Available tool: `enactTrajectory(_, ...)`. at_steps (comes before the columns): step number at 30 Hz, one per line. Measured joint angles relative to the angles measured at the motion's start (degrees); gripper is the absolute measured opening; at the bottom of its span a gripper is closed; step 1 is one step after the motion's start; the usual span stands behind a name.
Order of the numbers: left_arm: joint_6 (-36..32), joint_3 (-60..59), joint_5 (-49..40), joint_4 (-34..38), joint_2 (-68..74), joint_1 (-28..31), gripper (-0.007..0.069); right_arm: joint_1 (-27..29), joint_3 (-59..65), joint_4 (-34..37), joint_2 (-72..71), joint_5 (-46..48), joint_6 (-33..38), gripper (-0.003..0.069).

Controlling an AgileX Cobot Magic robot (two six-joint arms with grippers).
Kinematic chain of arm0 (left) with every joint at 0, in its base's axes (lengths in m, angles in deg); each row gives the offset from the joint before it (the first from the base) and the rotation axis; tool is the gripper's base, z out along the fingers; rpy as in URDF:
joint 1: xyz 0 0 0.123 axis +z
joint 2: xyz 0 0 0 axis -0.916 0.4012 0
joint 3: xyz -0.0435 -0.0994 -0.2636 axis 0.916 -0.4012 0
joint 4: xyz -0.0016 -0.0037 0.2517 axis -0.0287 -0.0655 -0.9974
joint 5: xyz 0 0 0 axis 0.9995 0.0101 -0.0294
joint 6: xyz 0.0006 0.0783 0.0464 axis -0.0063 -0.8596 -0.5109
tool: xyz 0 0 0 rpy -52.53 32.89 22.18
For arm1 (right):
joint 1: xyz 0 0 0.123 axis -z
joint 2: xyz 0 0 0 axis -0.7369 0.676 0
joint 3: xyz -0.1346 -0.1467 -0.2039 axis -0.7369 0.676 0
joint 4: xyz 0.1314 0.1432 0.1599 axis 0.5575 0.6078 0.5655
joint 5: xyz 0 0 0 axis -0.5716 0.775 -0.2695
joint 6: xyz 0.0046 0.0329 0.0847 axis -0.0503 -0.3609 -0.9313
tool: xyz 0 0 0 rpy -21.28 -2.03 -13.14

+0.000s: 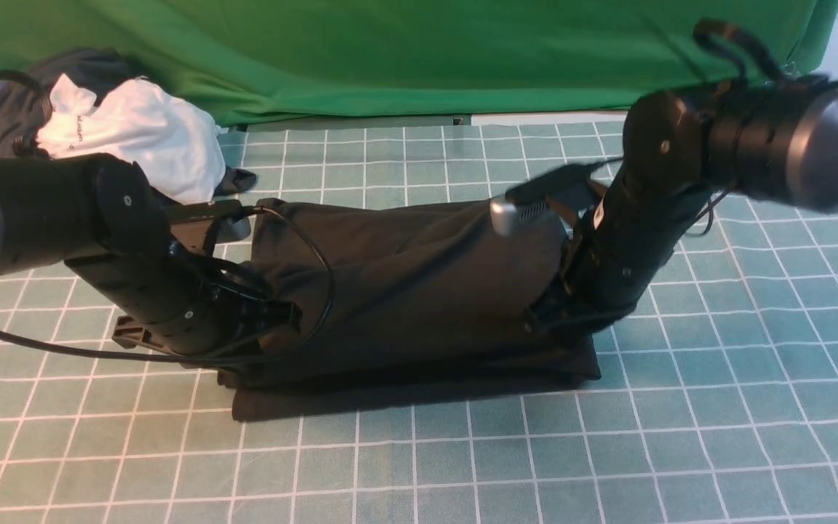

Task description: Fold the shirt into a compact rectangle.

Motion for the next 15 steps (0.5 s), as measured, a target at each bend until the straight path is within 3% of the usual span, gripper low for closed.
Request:
enactTrajectory(8,0.4,0.1,-0.6,-1.3,-5.2,0.0,0.0011,0.5,0.1,0.1,0.4,0.8,0.5,-0.0004)
enactTrajectory(15,0.4,0.1,-2.8,-2.5,-16.8,0.0,0.0011,2.7,0.4,-1.7,-10.0,3.4,0.9,-0.0005)
